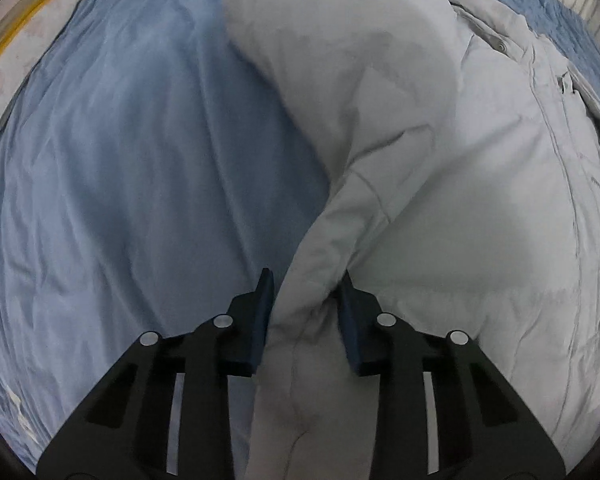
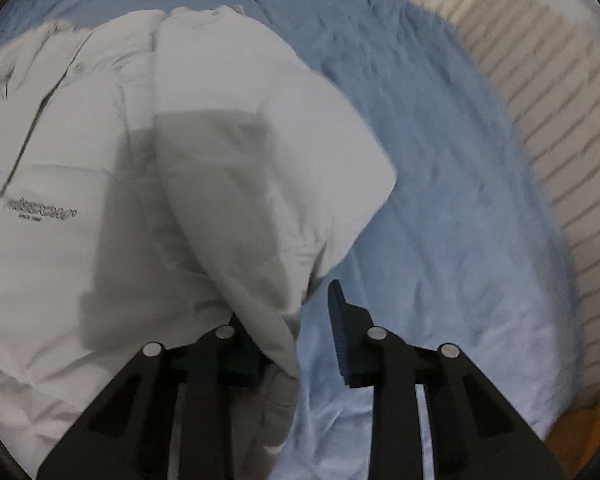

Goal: Fold large clothes

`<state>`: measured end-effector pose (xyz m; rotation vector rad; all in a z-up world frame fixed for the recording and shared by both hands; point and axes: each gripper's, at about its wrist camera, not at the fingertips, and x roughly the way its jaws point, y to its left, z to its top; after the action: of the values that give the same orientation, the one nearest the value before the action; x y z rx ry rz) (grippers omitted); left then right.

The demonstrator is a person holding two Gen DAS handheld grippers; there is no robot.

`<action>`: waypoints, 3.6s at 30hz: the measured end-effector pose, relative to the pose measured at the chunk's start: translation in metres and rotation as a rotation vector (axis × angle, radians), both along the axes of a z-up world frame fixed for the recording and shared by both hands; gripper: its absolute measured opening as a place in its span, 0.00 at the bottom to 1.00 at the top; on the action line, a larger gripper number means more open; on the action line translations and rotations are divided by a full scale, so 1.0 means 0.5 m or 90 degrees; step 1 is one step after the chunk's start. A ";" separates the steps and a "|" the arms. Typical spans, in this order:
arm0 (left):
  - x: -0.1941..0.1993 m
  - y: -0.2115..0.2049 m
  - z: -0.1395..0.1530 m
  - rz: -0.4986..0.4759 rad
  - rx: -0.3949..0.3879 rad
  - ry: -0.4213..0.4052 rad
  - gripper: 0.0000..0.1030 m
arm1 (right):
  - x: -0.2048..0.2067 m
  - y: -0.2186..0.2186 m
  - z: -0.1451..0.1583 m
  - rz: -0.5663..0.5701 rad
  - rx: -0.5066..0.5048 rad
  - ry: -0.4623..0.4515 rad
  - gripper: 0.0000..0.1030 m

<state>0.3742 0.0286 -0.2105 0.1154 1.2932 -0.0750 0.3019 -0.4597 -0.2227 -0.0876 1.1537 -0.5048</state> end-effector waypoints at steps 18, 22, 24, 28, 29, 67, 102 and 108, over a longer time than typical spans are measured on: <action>-0.021 -0.038 0.157 -0.061 -0.005 -0.128 0.80 | 0.097 0.091 0.103 0.093 0.017 -0.088 0.73; 0.018 -0.053 0.178 -0.074 0.001 -0.147 0.87 | 0.216 0.103 0.084 0.111 0.007 -0.069 0.73; 0.019 -0.055 0.169 -0.069 0.000 -0.149 0.88 | 0.280 0.109 0.060 0.115 -0.027 -0.045 0.73; 0.029 -0.057 0.154 -0.077 0.006 -0.138 0.88 | 0.350 0.101 0.013 0.100 -0.043 -0.008 0.47; 0.031 -0.071 0.144 -0.079 0.010 -0.138 0.88 | 0.354 0.091 0.006 0.093 -0.043 -0.001 0.31; -0.009 -0.239 0.194 -0.163 -0.012 -0.158 0.95 | -0.069 0.103 0.133 0.179 0.107 -0.165 0.76; 0.099 -0.376 0.023 -0.169 0.032 -0.083 0.53 | -0.064 0.031 0.073 0.028 0.139 -0.206 0.86; 0.082 -0.273 0.020 -0.143 0.048 -0.082 0.53 | -0.024 0.094 0.066 0.052 0.139 -0.181 0.86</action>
<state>0.4152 -0.1080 -0.2004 0.3260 1.1512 -0.2077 0.2899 -0.4126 -0.1897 0.1223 0.9160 -0.3046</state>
